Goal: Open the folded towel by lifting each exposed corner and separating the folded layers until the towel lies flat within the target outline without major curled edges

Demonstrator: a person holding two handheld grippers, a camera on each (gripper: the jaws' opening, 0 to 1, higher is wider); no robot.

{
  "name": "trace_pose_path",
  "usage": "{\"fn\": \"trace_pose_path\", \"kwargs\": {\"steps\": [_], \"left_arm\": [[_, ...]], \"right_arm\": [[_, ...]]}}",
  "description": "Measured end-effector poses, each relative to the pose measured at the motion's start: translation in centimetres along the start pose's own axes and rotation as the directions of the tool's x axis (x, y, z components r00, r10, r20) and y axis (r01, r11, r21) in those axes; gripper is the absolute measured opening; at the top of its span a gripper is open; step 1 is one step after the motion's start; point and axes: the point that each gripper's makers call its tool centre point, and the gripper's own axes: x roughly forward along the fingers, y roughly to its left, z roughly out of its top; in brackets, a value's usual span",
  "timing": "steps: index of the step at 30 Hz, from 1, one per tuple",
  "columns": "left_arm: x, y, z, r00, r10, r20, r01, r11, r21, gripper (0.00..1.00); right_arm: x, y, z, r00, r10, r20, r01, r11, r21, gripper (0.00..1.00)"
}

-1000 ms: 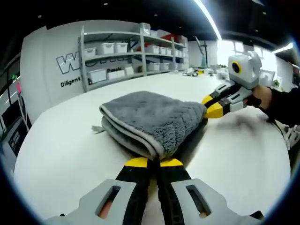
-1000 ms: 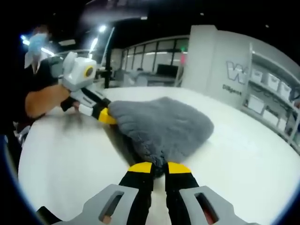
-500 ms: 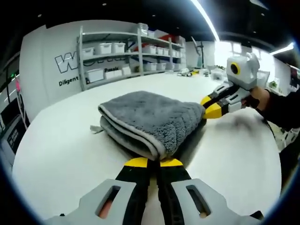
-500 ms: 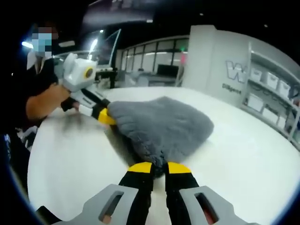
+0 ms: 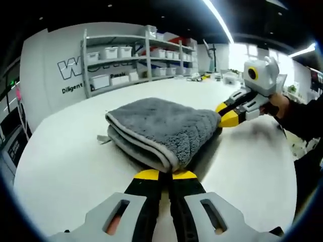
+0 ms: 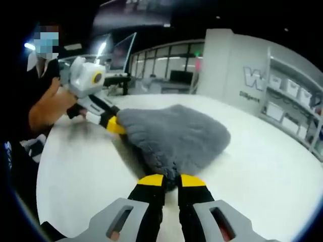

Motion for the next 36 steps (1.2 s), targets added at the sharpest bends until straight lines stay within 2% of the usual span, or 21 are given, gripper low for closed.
{"fn": "trace_pose_path", "kwargs": {"steps": [13, 23, 29, 36], "left_arm": [[-1.7, -1.6, -0.7, 1.0, -0.023, 0.007, 0.023, 1.0, 0.012, 0.04], [-2.2, -2.7, -0.9, 1.0, -0.029, 0.003, 0.029, 0.999, 0.034, 0.04], [-2.9, -3.7, -1.1, 1.0, -0.017, -0.006, 0.018, 0.997, 0.073, 0.04], [-2.9, -3.7, -1.1, 1.0, -0.017, 0.0, 0.017, 0.997, 0.071, 0.04]], "right_arm": [[-1.6, 2.0, -0.4, 1.0, -0.01, 0.009, 0.01, 1.0, -0.005, 0.04], [-2.3, 2.5, -0.7, 1.0, -0.007, 0.013, 0.006, 1.0, 0.006, 0.04], [-3.0, 3.1, -0.9, 1.0, -0.004, 0.012, 0.004, 1.0, 0.01, 0.04], [-3.1, 3.0, -0.9, 1.0, -0.007, 0.009, 0.007, 1.0, 0.006, 0.04]]}}
